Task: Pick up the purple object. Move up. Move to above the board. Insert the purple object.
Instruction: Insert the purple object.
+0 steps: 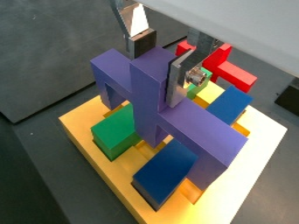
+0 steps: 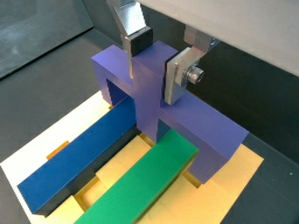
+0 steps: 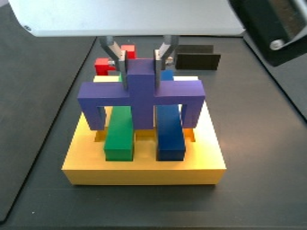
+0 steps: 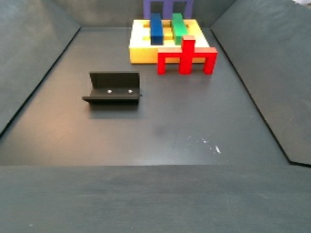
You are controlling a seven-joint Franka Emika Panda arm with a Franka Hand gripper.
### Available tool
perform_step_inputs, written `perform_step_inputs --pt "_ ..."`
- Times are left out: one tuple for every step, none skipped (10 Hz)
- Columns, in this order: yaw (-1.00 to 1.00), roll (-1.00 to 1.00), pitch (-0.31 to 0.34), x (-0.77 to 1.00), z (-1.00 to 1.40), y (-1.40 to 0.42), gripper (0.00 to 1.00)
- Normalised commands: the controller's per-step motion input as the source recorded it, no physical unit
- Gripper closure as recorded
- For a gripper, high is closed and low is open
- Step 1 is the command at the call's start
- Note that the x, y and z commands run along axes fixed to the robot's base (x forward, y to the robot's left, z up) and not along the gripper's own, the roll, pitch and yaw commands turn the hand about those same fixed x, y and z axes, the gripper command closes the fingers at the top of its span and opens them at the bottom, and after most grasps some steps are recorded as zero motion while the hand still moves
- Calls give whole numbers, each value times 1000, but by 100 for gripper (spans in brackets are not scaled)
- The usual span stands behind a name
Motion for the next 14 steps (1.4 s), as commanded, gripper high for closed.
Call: perform_step_inputs --pt "0 -61 0 0 0 0 100" --pt "0 -77 -29 46 -63 0 100" --pt "0 -66 -20 103 -203 0 100" --pt "0 -57 0 89 -126 0 100" --pt "0 -49 0 126 -60 0 100" --pt "0 -34 0 20 -134 0 100" --pt "0 -24 -31 -66 -223 9 100" --pt "0 -20 -49 -106 -280 3 100" --pt "0 -46 -51 -63 -326 0 100" --pt "57 -100 -19 0 -183 -46 100" --pt "83 -159 0 111 -89 -137 100" --pt "31 -140 0 180 -114 -37 100" --pt "0 -106 0 63 -157 0 100" --pt "0 -79 0 0 -203 69 100"
